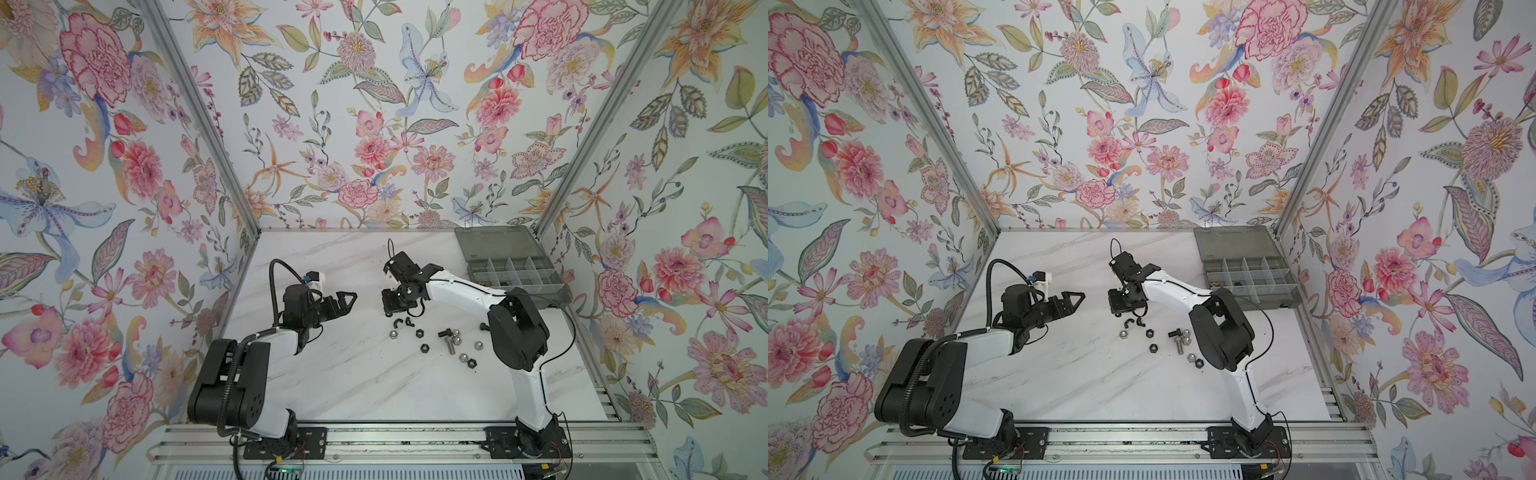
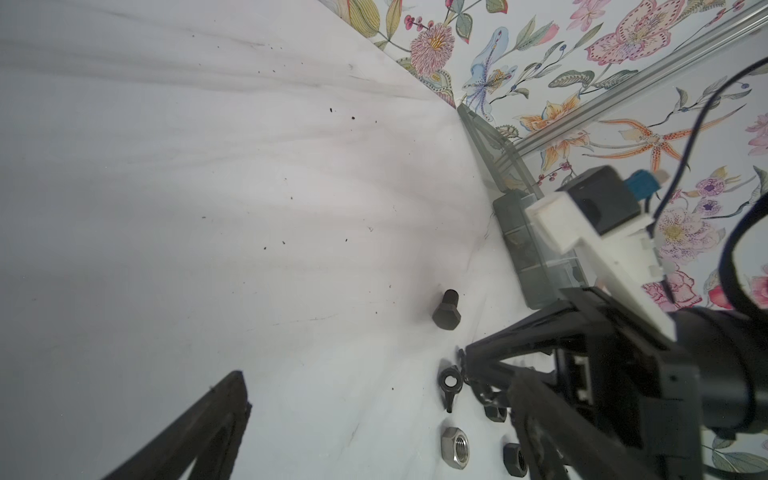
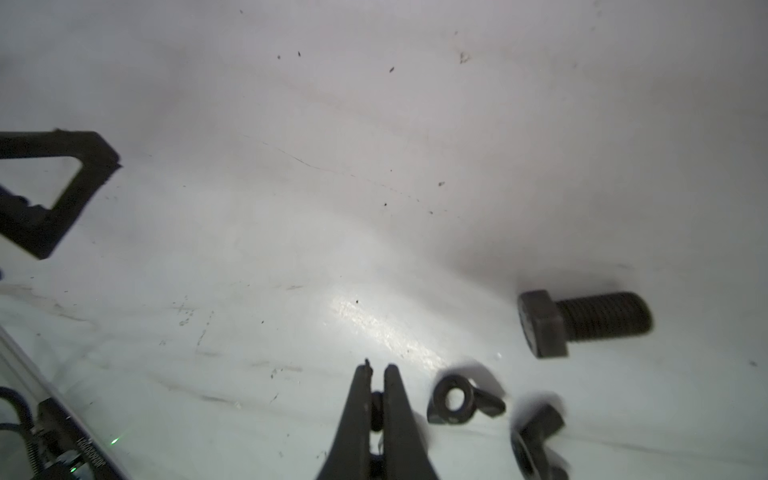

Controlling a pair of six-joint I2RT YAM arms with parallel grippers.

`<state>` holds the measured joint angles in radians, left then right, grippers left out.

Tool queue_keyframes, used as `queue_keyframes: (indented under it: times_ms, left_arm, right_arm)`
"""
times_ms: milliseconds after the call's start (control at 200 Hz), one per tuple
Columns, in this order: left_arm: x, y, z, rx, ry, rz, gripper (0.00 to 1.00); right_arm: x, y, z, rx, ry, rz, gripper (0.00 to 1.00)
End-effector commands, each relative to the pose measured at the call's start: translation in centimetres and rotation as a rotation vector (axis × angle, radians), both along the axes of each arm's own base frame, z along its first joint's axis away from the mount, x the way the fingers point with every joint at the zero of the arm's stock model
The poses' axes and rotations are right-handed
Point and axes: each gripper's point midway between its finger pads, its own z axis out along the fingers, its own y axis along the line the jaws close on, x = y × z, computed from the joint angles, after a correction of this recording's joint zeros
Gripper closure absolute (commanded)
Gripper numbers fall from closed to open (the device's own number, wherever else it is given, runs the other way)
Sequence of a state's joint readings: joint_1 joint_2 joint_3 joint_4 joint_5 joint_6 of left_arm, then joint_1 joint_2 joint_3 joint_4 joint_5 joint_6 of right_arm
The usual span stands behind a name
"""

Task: Sort the screws and nuts into containers
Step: 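Carry the black wing nut with the right gripper over the organizer box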

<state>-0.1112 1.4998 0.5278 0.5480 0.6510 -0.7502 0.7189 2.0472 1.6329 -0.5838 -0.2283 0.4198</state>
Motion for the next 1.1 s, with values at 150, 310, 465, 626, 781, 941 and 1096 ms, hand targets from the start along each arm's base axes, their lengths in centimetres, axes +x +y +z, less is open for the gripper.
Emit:
queue_keyframes:
  times_ms: [150,310,465,626,781,941,1096]
  left_arm:
    - [0.1,0.0,1.6,-0.027,-0.037,0.005,0.01]
    - [0.3,-0.5,1.9,-0.027,-0.044,-0.002,0.01]
    - [0.8,-1.5,2.1,-0.024,-0.049,-0.019,0.00]
    - [1.3,-2.9,2.3,-0.030,-0.049,-0.049,0.01]
    - [1.8,-3.7,2.6,-0.034,-0.054,-0.066,0.01]
    - [2.1,-3.8,1.7,-0.028,-0.038,-0.067,0.01]
    - [2.1,-3.8,1.4,-0.028,-0.028,-0.065,0.01]
  right_arm:
    - [4.7,-12.1,4.9,0.026,-0.081,-0.201,1.00]
    - [7.1,-21.0,6.1,0.026,-0.107,-0.395,1.00]
    - [8.4,-29.7,5.6,-0.016,-0.104,-0.618,1.00]
    - [9.3,-35.1,4.4,-0.041,-0.081,-0.746,1.00]
    - [10.3,-38.6,3.7,-0.082,-0.084,-0.822,1.00]
    - [11.5,-40.5,2.8,-0.114,-0.080,-0.855,1.00]
    - [12.7,-41.2,1.6,-0.143,-0.072,-0.861,1.00]
